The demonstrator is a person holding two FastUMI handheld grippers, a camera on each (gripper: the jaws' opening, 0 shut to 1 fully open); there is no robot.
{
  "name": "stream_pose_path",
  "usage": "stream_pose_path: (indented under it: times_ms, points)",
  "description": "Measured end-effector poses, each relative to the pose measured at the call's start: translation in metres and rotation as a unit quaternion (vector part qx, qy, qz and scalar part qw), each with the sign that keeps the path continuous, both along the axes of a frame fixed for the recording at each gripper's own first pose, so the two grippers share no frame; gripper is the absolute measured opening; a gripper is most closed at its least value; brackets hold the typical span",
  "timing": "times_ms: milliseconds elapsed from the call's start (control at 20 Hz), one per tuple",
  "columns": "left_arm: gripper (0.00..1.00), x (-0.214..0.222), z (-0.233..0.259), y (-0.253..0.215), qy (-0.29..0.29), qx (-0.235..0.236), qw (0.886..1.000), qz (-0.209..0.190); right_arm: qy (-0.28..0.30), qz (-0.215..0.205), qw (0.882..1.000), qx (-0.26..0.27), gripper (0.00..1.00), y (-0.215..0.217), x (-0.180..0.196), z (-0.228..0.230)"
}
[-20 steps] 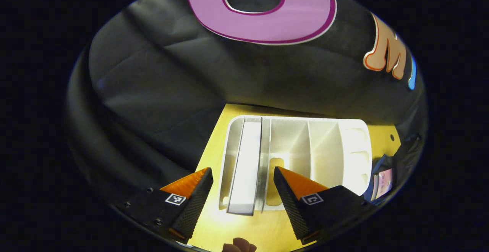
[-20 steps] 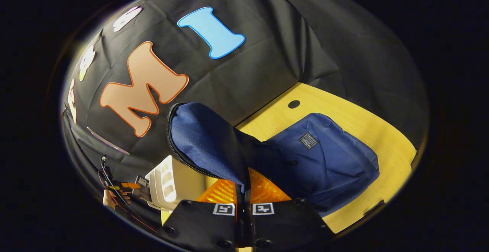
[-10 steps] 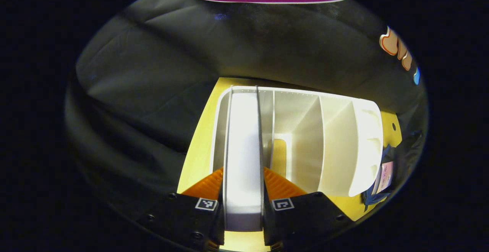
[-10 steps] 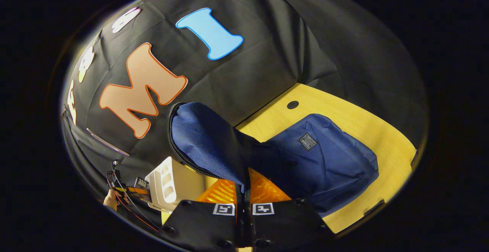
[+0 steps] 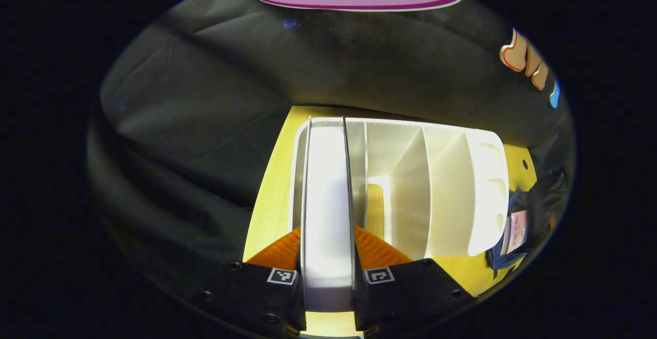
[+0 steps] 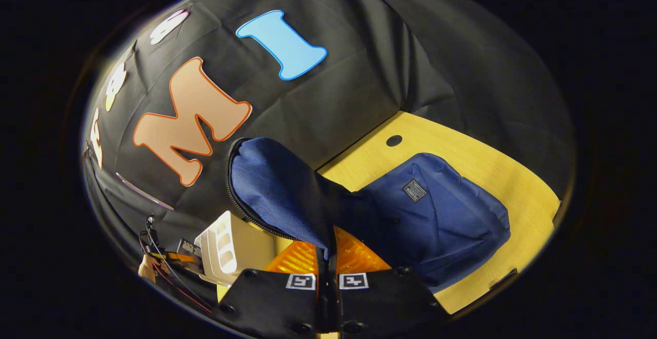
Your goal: Open the schoolbag, grab two books from the bookshelf and put them into the schoolbag.
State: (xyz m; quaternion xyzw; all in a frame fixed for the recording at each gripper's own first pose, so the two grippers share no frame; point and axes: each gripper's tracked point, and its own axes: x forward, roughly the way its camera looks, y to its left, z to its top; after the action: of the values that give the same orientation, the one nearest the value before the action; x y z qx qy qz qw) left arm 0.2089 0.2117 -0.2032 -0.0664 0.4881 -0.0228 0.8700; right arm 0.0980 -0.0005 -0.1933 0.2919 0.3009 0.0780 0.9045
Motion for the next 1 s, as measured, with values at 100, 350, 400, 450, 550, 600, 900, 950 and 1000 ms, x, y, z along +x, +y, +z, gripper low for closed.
stream_pose_path:
  times_ms: [100, 350, 400, 450, 550, 600, 900, 950, 1000]
  points:
    - [0.35, 0.002, 0.000, 0.001, -0.011, 0.006, 1.000, 0.001, 0.000, 0.002, 1.000, -0.001, 0.03, 0.000, 0.000, 0.000]
    - [0.33, 0.004, 0.002, -0.001, -0.030, 0.006, 1.000, -0.002, 0.001, 0.002, 1.000, 0.002, 0.03, 0.001, 0.000, -0.001]
    - [0.33, 0.004, 0.002, 0.000, -0.034, 0.002, 0.999, 0.002, 0.001, 0.002, 1.000, 0.002, 0.03, 0.000, 0.000, -0.001]
    - [0.32, 0.005, 0.003, 0.000, -0.038, 0.000, 0.999, 0.002, 0.001, 0.002, 1.000, 0.003, 0.01, 0.001, 0.000, -0.002]
    - [0.29, 0.006, 0.009, 0.000, -0.051, -0.016, 0.999, 0.010, 0.002, 0.001, 1.000, 0.004, 0.02, 0.001, 0.000, -0.001]
    - [0.29, 0.007, 0.012, 0.000, -0.057, -0.022, 0.998, 0.011, 0.002, 0.001, 1.000, 0.004, 0.01, 0.001, 0.000, -0.002]
    - [0.29, 0.014, 0.036, -0.003, -0.097, -0.095, 0.990, 0.032, 0.004, 0.004, 1.000, 0.002, 0.03, 0.001, 0.000, -0.003]
    - [0.29, 0.015, 0.040, -0.006, -0.106, -0.120, 0.986, 0.043, 0.004, 0.004, 1.000, 0.002, 0.03, 0.001, 0.001, -0.002]
    - [0.32, 0.015, 0.049, -0.011, -0.116, -0.145, 0.981, 0.048, 0.004, 0.004, 1.000, 0.003, 0.03, 0.001, 0.001, -0.002]
